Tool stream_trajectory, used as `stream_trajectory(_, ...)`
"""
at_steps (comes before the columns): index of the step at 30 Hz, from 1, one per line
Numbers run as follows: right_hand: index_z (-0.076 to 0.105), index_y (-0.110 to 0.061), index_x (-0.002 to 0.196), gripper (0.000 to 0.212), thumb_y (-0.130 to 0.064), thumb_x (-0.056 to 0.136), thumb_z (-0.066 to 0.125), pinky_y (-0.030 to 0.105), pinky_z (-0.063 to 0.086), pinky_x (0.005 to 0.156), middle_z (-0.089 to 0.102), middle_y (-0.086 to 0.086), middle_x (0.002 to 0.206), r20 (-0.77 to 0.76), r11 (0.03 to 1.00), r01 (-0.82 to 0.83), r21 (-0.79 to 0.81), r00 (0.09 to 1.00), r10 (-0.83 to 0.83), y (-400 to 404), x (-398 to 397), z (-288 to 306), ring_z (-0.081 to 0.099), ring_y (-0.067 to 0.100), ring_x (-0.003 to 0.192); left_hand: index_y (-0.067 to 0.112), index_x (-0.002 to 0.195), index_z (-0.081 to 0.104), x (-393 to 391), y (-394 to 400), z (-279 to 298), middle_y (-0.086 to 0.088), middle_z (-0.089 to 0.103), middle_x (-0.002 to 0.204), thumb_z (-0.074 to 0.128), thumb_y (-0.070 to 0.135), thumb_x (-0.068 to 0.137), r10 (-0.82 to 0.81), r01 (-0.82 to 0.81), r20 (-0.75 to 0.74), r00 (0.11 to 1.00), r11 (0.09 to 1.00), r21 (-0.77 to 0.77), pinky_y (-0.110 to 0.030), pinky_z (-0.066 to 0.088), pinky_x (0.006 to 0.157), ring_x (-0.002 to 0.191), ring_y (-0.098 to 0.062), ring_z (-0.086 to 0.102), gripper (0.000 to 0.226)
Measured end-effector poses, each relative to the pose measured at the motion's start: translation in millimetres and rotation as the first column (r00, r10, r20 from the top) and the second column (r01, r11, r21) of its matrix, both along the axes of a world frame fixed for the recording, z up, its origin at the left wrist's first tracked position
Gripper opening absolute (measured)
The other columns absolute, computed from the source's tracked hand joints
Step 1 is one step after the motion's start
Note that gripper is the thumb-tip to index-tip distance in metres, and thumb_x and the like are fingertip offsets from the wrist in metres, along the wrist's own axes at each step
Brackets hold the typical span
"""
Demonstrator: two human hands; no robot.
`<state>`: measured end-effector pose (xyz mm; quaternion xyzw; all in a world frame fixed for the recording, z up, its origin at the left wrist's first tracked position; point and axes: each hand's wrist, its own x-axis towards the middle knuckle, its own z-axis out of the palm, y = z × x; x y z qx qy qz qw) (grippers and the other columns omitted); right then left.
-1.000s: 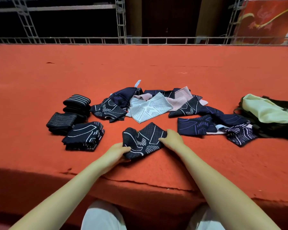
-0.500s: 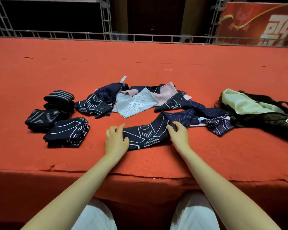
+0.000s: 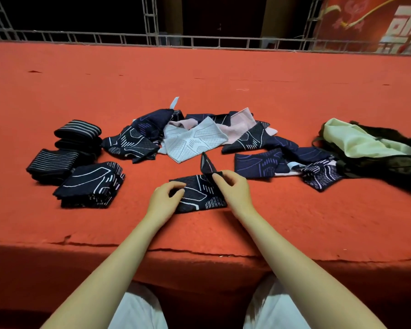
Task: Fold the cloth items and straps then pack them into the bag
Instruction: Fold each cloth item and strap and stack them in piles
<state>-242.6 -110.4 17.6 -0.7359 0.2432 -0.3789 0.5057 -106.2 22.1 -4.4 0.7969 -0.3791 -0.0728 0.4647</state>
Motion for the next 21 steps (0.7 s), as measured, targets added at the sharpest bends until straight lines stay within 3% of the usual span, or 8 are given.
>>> stream_trajectory(4,0.073,-0.023,0.086,0.029,-0.035,0.093,0.048,0.024,0.044,0.085,0.070,-0.013,0.088,-0.164,0.982,-0.098,-0.161,0.984,0.072,9,6,-16,0.062,0.003,0.090,0.022,0.110,0.064,-5,2,-2,0.004,0.070,0.105,0.056,0.019,0.093,-0.015,0.010,-0.068,0.998,0.997,-0.074,-0.016,0.039,0.085,0.101,-0.006,0.060,0.020)
stream_trajectory(8,0.071,-0.014,0.096,0.025,-0.016,0.082,0.050,0.028,0.042,0.095,0.065,0.001,0.102,-0.120,0.940,-0.007,-0.340,0.992,-0.036,3,9,-27,0.057,0.016,0.103,0.024,0.110,0.061,-6,2,-1,0.005,0.071,0.101,0.055,0.018,0.093,-0.015,0.008,-0.085,0.996,0.996,-0.088,-0.018,0.042,0.088,0.103,-0.006,0.061,0.019)
stream_trajectory(10,0.068,-0.012,0.102,0.030,-0.008,0.077,0.053,0.036,0.046,0.094,0.062,0.004,0.106,-0.120,0.945,0.088,-0.315,0.984,-0.131,1,11,-31,0.056,0.018,0.103,0.025,0.110,0.062,-8,0,0,0.005,0.072,0.101,0.055,0.020,0.093,0.021,-0.024,-0.052,0.998,0.999,-0.044,-0.023,0.041,0.089,0.104,-0.008,0.062,0.019)
stream_trajectory(14,0.065,-0.013,0.111,0.034,-0.008,0.078,0.062,0.041,0.049,0.092,0.063,0.004,0.111,-0.182,0.970,0.140,-0.199,0.967,-0.177,0,12,-31,0.059,0.019,0.103,0.032,0.117,0.058,-8,-11,9,0.011,0.071,0.097,0.054,0.033,0.092,0.092,-0.121,0.186,0.978,0.981,0.152,-0.029,0.026,0.090,0.104,-0.010,0.060,0.026)
stream_trajectory(19,0.066,-0.012,0.111,0.033,-0.009,0.078,0.061,0.040,0.047,0.093,0.064,0.004,0.112,-0.199,0.961,0.134,-0.243,0.962,-0.184,2,12,-29,0.059,0.019,0.105,0.034,0.125,0.053,-15,-34,22,0.010,0.063,0.093,0.062,0.033,0.086,0.049,-0.057,0.044,0.998,0.979,0.194,-0.027,0.024,0.090,0.095,-0.010,0.059,0.040)
stream_trajectory(21,0.066,-0.012,0.111,0.033,-0.009,0.080,0.059,0.039,0.047,0.093,0.063,0.004,0.112,-0.210,0.962,0.138,-0.236,0.959,-0.189,2,10,-29,0.059,0.019,0.104,0.033,0.123,0.055,-18,-38,17,0.011,0.057,0.086,0.063,0.026,0.085,0.051,-0.054,0.021,0.998,0.982,0.180,-0.028,0.029,0.096,0.087,-0.010,0.056,0.039)
